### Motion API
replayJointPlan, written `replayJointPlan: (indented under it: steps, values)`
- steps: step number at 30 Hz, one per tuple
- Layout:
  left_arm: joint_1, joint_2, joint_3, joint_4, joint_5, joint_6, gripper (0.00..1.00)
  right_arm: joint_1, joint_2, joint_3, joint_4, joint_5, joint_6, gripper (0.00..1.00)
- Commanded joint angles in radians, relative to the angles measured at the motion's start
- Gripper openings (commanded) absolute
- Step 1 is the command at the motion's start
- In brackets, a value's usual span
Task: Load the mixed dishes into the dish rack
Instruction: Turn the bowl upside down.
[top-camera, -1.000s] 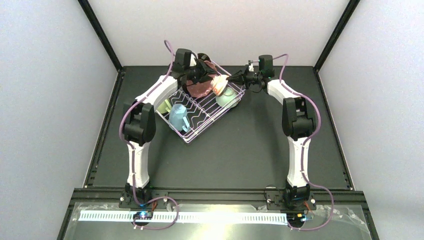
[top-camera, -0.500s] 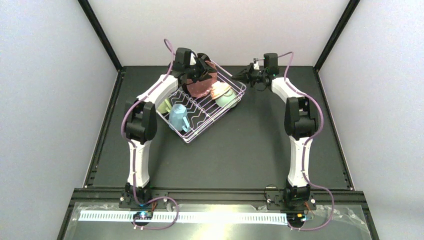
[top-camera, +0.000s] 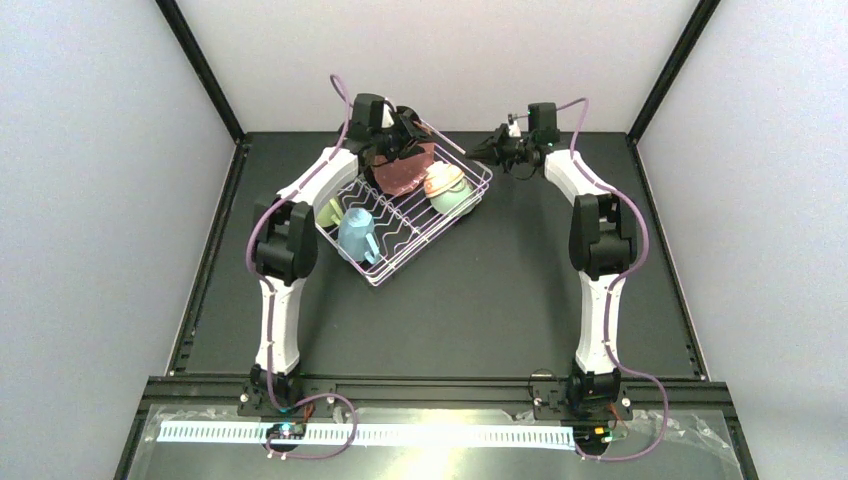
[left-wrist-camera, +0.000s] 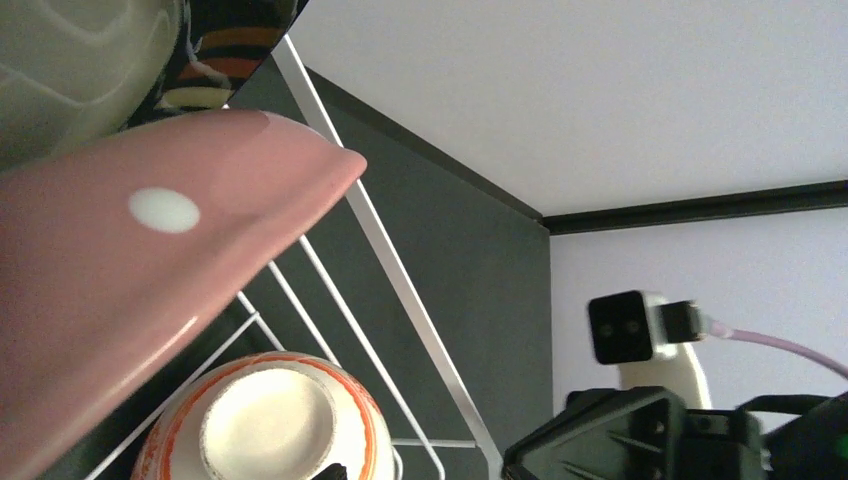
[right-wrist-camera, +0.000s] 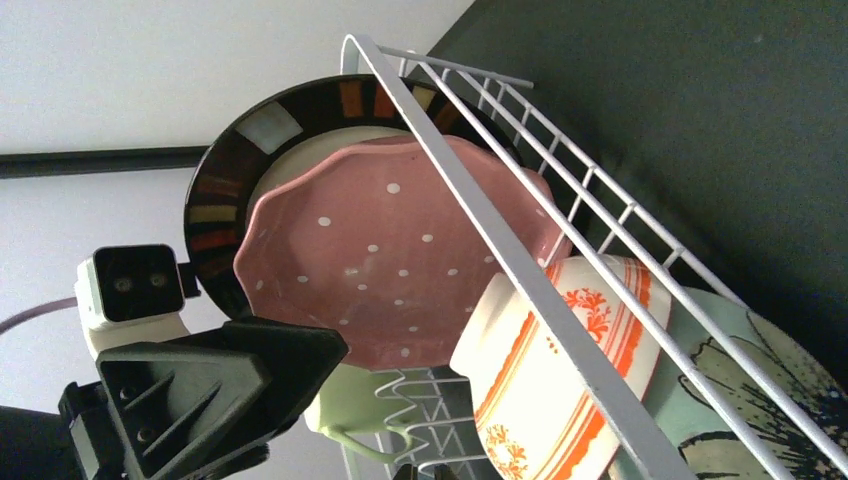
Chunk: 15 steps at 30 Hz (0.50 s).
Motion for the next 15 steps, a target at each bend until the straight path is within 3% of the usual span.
replayJointPlan:
  steps: [1, 8, 15]
  values:
    - [-0.005, 0.07, 0.044, -0.077, -0.008, 0.02, 0.89, -0.01, -0.01, 0.138, -0.178, 0.062, -0.113, 0.08]
    - [-0.017, 0.095, 0.059, -0.092, -0.01, 0.045, 0.88, -0.009, 0.009, 0.323, -0.488, 0.238, -0.337, 0.09]
    - [-0.021, 0.11, 0.057, -0.111, -0.038, 0.068, 0.88, -0.005, -0.02, 0.295, -0.613, 0.365, -0.49, 0.09]
